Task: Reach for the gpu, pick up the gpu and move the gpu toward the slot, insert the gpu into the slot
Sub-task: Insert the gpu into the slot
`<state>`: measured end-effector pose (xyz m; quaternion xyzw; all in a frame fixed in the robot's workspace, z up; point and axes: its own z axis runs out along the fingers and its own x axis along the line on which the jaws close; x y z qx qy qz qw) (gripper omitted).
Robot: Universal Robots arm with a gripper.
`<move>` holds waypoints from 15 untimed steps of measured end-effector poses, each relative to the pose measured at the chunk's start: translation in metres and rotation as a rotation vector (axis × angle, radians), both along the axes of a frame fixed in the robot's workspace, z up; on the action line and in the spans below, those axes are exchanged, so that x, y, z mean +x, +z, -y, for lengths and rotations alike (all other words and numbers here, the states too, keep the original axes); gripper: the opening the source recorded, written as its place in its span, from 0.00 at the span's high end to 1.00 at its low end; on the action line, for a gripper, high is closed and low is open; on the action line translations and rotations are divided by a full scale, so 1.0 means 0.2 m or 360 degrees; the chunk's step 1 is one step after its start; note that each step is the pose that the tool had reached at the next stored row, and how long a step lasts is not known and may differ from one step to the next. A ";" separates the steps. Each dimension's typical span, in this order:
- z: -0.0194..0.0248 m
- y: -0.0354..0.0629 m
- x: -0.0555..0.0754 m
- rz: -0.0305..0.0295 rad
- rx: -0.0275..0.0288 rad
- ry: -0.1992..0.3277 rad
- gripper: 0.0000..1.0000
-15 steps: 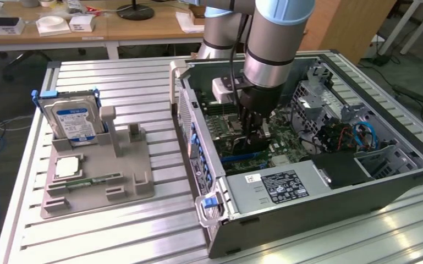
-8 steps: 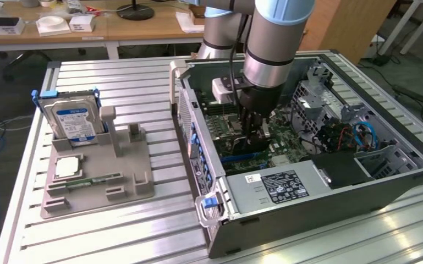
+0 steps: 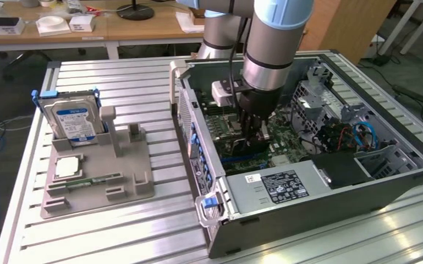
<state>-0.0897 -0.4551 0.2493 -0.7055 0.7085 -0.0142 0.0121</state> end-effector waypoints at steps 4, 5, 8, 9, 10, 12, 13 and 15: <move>0.000 -0.016 0.00 -0.00004 -0.00008 0.0000 0.74; 0.000 -0.021 0.00 -0.00006 -0.00013 0.0000 0.74; 0.000 -0.036 0.00 -0.00004 -0.00003 0.0000 0.74; 0.000 -0.039 0.00 -0.00005 -0.00007 0.0000 0.74; 0.000 -0.041 0.00 -0.00007 -0.00011 0.0000 0.74; 0.000 -0.047 0.00 0.00004 0.00010 0.0000 0.74; 0.000 -0.047 0.00 0.00003 0.00008 0.0000 0.74; 0.000 -0.047 0.00 0.00000 0.00003 0.0000 0.74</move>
